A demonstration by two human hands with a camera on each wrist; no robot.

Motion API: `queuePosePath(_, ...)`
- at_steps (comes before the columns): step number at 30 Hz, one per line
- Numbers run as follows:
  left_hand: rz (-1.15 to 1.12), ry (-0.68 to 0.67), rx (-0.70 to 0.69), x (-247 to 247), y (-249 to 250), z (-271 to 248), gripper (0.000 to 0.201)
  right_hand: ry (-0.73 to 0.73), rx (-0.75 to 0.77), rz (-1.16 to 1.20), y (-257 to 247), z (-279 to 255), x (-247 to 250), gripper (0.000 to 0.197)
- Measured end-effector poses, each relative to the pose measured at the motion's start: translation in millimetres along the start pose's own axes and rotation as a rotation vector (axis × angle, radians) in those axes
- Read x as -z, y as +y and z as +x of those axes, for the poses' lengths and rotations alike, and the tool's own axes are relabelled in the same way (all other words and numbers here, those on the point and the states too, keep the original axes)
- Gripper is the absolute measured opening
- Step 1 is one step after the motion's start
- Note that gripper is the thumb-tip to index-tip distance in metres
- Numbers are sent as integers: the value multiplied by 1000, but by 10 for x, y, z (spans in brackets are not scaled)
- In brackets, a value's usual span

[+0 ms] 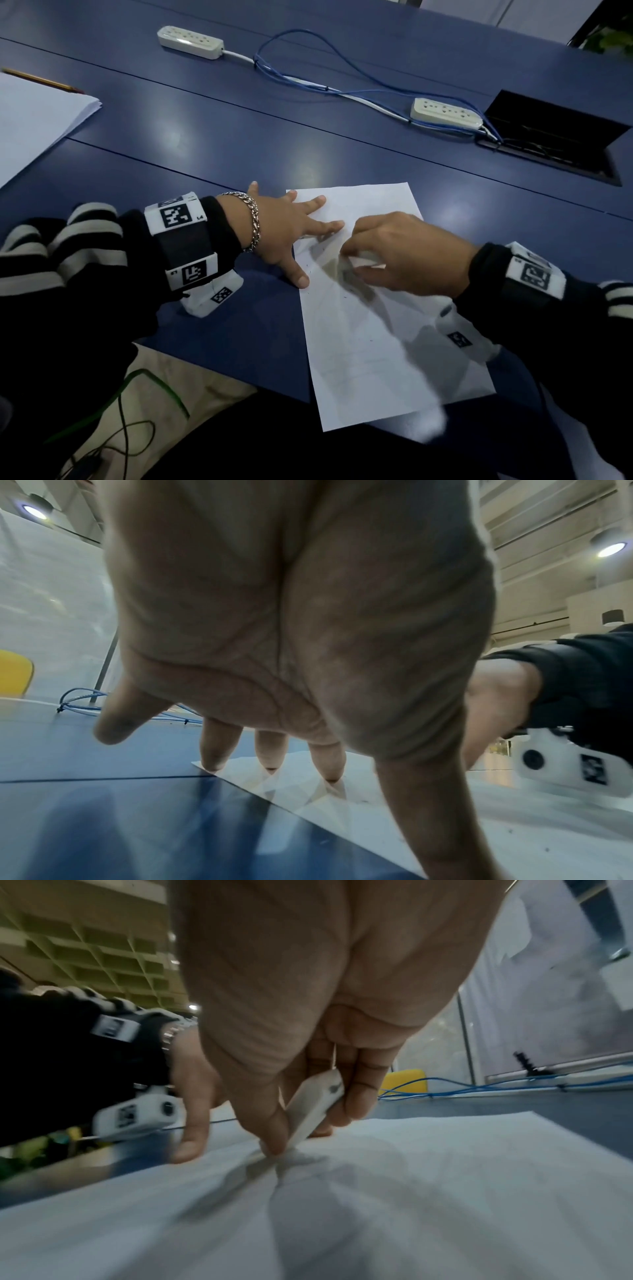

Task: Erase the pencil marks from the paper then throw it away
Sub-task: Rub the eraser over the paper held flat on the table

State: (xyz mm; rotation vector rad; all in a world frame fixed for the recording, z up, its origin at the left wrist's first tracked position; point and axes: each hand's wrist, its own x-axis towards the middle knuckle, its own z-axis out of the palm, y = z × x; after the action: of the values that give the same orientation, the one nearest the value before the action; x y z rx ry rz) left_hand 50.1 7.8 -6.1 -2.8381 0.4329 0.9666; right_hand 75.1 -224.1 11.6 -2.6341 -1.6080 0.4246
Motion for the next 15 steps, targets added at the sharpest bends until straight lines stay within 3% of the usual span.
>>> queuePosePath(5, 12, -9, 6, 10, -3, -2, 116, 112, -124, -20, 182, 106, 55, 32)
queuePosePath(10, -1, -13, 7, 28, 15, -14, 116, 13, -49, -127, -237, -20, -96, 26)
queuePosePath(15, 1, 19, -26, 36, 19, -74, 111, 134, -227, -74, 89, -234, 82, 34)
